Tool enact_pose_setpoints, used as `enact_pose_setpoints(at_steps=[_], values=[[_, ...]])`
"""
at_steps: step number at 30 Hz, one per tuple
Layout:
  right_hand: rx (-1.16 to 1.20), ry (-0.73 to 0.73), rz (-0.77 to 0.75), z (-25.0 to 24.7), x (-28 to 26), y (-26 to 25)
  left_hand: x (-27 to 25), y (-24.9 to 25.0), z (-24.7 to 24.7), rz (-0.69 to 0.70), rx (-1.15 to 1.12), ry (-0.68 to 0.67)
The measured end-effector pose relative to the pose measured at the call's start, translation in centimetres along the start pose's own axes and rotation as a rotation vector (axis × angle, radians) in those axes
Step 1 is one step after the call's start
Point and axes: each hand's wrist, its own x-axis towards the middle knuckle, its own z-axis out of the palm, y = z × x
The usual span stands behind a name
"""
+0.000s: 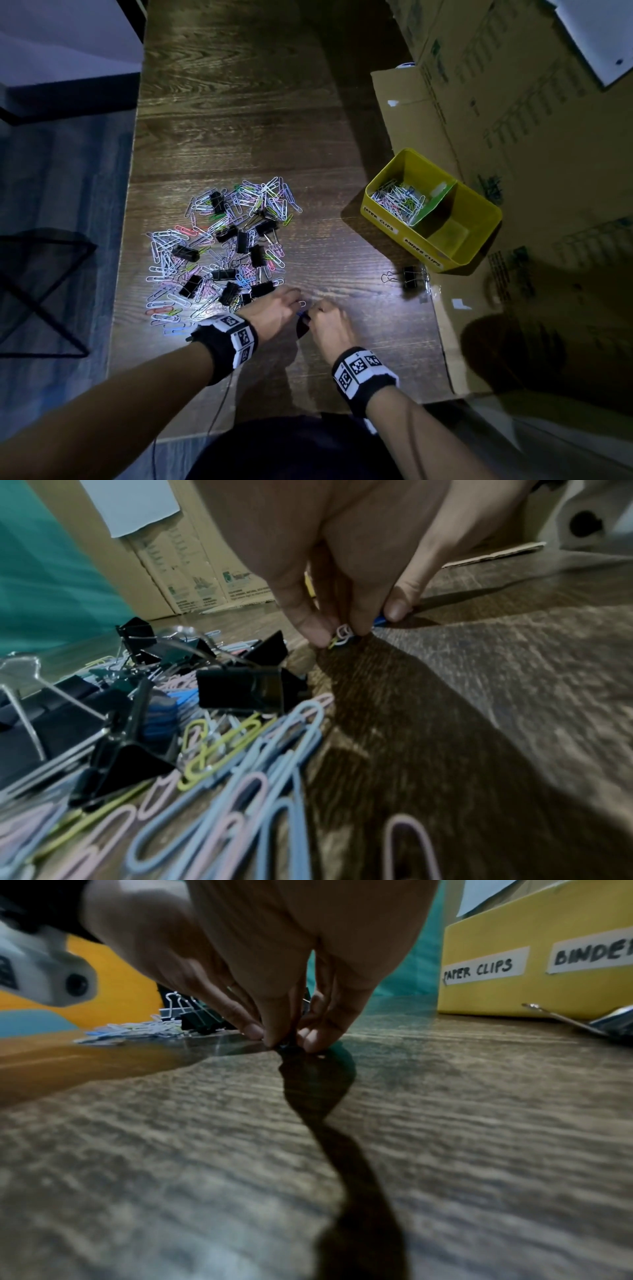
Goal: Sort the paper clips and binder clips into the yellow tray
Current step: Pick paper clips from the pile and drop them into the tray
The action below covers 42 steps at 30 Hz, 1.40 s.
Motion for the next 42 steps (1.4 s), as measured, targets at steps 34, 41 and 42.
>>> enact_pose_setpoints(at_steps=[34, 41, 42], values=[[-0.175, 0.106, -0.193, 0.0, -0.5, -0.8, -1.5, 2.2, 0.0, -0.449, -0.162, -0.213], [0.217, 0.079, -0.099, 0.0, 0.0, 0.9, -1.3, 1.7, -1.1, -0.630, -0.565, 0.089], [0.380, 0.110, -0.037, -0.3, 0.2, 1.3, -0.9, 1.2, -1.1, -0.767, -0.707, 0.104]])
